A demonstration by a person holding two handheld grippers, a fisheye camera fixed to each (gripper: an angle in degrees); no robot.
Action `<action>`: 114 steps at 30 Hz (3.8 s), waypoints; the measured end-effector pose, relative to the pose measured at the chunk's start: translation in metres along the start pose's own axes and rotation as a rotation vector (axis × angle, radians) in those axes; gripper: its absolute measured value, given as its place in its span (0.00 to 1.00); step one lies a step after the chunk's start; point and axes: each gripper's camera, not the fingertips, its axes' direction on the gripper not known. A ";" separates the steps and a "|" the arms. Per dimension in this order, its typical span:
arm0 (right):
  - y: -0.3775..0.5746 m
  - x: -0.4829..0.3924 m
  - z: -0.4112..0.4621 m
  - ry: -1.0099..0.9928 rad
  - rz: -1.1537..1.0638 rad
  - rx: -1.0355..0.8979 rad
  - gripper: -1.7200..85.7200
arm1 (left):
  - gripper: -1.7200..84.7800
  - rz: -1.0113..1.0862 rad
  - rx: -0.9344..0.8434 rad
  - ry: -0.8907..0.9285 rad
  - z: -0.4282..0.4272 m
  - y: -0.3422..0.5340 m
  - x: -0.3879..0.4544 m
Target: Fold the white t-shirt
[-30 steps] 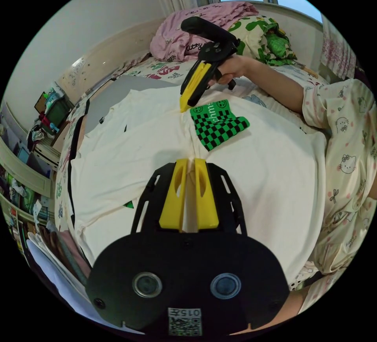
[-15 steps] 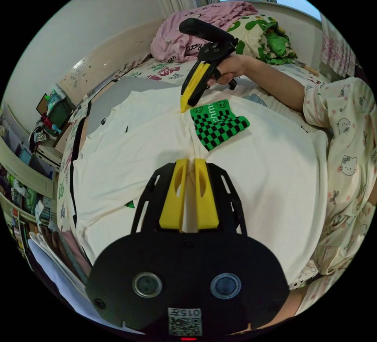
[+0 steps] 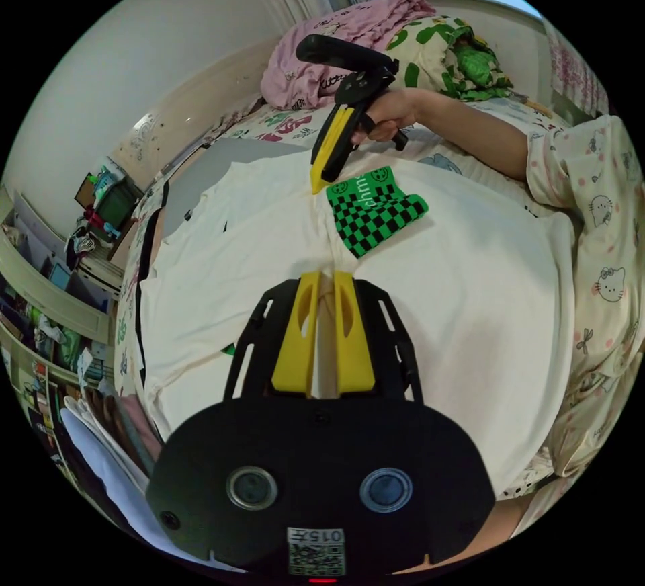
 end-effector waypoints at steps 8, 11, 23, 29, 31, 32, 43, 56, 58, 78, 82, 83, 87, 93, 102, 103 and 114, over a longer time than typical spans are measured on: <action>-0.060 0.008 -0.013 -0.103 -0.038 0.010 0.10 | 0.04 0.028 0.003 -0.043 0.025 0.017 0.018; -0.090 0.032 -0.054 -0.024 0.066 0.187 0.14 | 0.04 0.037 0.000 -0.042 0.037 0.024 0.020; -0.231 0.208 0.075 0.286 0.545 0.172 0.17 | 0.09 -0.056 -0.006 0.100 0.059 0.062 -0.048; -0.260 0.212 0.135 0.344 0.504 0.124 0.16 | 0.11 -0.354 0.126 -0.115 0.039 0.082 -0.226; -0.265 0.206 0.150 0.377 0.487 0.109 0.15 | 0.10 -0.494 0.062 -0.153 0.076 0.092 -0.297; -0.266 0.203 0.159 0.388 0.472 0.102 0.15 | 0.10 -0.568 0.008 -0.176 0.105 0.102 -0.339; -0.212 0.211 0.208 0.287 0.453 0.138 0.08 | 0.12 -0.788 -0.187 -0.148 0.251 0.131 -0.498; -0.058 0.125 0.157 0.274 0.180 0.342 0.04 | 0.04 -0.641 0.091 -0.336 0.036 0.158 -0.462; -0.025 0.101 0.134 0.213 0.088 0.396 0.04 | 0.03 -0.631 0.154 -0.341 -0.018 0.181 -0.440; 0.291 -0.156 0.239 -0.252 -0.826 -0.156 0.09 | 0.05 -0.637 0.267 -0.346 -0.262 0.414 -0.167; 0.346 -0.125 0.232 -0.055 -0.607 0.109 0.12 | 0.08 -0.476 0.309 -0.230 -0.270 0.360 -0.168; 0.351 -0.123 0.240 -0.017 -0.601 0.135 0.14 | 0.09 -0.407 0.320 -0.146 -0.266 0.341 -0.168; 0.350 -0.120 0.278 -0.026 -0.564 0.017 0.20 | 0.13 -0.328 0.232 -0.130 -0.246 0.295 -0.178; 0.364 -0.099 0.328 -0.041 -0.564 -0.079 0.16 | 0.10 -0.340 0.013 -0.173 -0.217 0.257 -0.207; 0.424 -0.025 0.306 -0.188 -0.798 -0.038 0.03 | 0.03 -0.500 0.291 -0.233 -0.347 0.278 -0.227; 0.433 -0.009 0.300 -0.223 -0.830 -0.028 0.03 | 0.03 -0.498 0.300 -0.238 -0.354 0.280 -0.225; 0.478 0.092 0.313 -0.290 -1.036 -0.082 0.03 | 0.03 -0.447 0.235 -0.121 -0.369 0.289 -0.206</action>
